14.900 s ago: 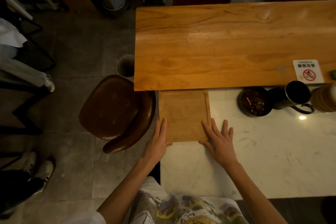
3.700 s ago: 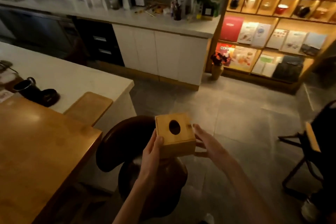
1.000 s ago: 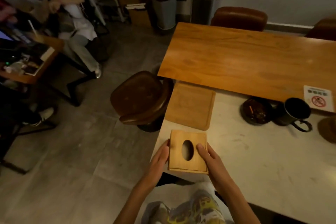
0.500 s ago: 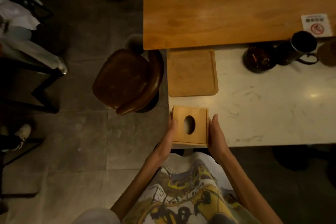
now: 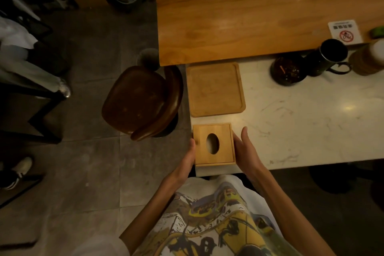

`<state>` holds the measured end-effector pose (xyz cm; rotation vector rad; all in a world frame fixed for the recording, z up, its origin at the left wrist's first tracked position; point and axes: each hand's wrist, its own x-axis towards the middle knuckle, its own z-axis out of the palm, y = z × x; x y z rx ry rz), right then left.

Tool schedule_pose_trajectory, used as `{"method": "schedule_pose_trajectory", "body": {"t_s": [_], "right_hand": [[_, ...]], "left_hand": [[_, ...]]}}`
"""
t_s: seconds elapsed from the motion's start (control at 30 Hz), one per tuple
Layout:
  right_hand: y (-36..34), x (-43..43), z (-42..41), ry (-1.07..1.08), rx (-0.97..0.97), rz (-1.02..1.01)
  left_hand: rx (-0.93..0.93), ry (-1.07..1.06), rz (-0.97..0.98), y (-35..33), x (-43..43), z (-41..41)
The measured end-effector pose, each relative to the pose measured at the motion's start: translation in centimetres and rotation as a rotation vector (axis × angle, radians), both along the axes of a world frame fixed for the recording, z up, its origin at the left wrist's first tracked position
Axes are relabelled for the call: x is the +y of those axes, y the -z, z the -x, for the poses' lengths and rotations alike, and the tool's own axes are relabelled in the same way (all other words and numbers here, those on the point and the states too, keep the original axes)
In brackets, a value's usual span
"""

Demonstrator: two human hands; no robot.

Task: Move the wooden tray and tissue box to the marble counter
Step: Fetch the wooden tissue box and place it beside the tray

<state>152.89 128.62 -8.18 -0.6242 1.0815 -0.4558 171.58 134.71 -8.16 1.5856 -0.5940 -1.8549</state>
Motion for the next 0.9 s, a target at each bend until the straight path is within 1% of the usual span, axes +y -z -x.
{"method": "schedule_pose_trajectory", "body": {"t_s": [0.1, 0.2, 0.23, 0.27, 0.33, 0.4, 0.47, 0.53, 0.63, 0.73, 0.9], "right_hand": [[0.4, 0.0, 0.1, -0.024, 0.001, 0.015], [0.6, 0.2, 0.1, -0.046, 0.016, 0.036], [0.6, 0.2, 0.2, -0.051, 0.022, 0.043], [0.6, 0.3, 0.1, -0.053, 0.031, 0.049], [0.6, 0.4, 0.1, -0.051, 0.042, 0.053], [0.7, 0.4, 0.2, -0.044, 0.05, 0.051], [0.8, 0.5, 0.2, -0.042, 0.06, 0.047], [0.8, 0.5, 0.2, -0.049, 0.067, 0.05], [0.9, 0.6, 0.2, -0.055, 0.082, 0.048], [0.9, 0.6, 0.1, -0.052, 0.101, 0.052], [1.0, 0.8, 0.2, -0.04, 0.116, 0.063]], "left_hand": [[-0.015, 0.056, -0.045, 0.3, -0.1, 0.1], [0.03, 0.021, -0.037, 0.5, 0.0, 0.1], [-0.005, 0.009, -0.068, 0.7, 0.0, 0.1], [-0.044, 0.025, -0.055, 1.2, 0.2, -0.1], [-0.003, 0.059, -0.046, 1.5, 0.8, -0.5], [-0.068, -0.024, -0.023, 1.1, 0.5, 0.0], [-0.09, -0.033, -0.021, 4.0, 1.8, 0.0], [-0.038, -0.026, -0.028, 6.1, 3.0, -0.4], [-0.068, 0.019, 0.045, 3.6, 1.6, -0.4], [-0.062, 0.0, 0.063, 1.7, 0.9, -0.2], [-0.104, 0.004, 0.114, 1.3, 0.9, 0.0]]}}
